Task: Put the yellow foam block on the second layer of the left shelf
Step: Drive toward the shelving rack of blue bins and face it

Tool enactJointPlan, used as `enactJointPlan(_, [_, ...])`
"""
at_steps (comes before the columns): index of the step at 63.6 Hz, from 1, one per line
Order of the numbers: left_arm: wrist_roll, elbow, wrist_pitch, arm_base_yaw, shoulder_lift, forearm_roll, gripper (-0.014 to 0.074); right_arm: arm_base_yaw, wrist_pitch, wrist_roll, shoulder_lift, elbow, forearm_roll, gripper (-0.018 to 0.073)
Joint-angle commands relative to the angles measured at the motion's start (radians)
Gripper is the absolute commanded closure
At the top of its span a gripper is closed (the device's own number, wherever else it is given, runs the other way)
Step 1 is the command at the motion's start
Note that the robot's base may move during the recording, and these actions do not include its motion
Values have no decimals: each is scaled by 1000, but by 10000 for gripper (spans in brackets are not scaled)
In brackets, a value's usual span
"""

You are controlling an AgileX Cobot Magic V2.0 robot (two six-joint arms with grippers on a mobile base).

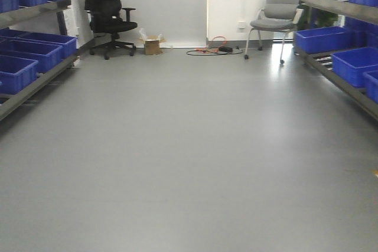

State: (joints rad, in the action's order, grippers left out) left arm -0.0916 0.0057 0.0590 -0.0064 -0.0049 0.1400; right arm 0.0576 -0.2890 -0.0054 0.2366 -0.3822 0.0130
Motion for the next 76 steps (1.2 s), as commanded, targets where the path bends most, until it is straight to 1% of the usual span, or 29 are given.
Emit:
enactJointPlan(1, [-5,25,-81,-1,-21,-6,460,-6,97,-4,10,-26,7,110])
enactJointPlan(76, [-5,25,-81,-1,-21,-6,460,-6,97,-4,10,-25,7,110])
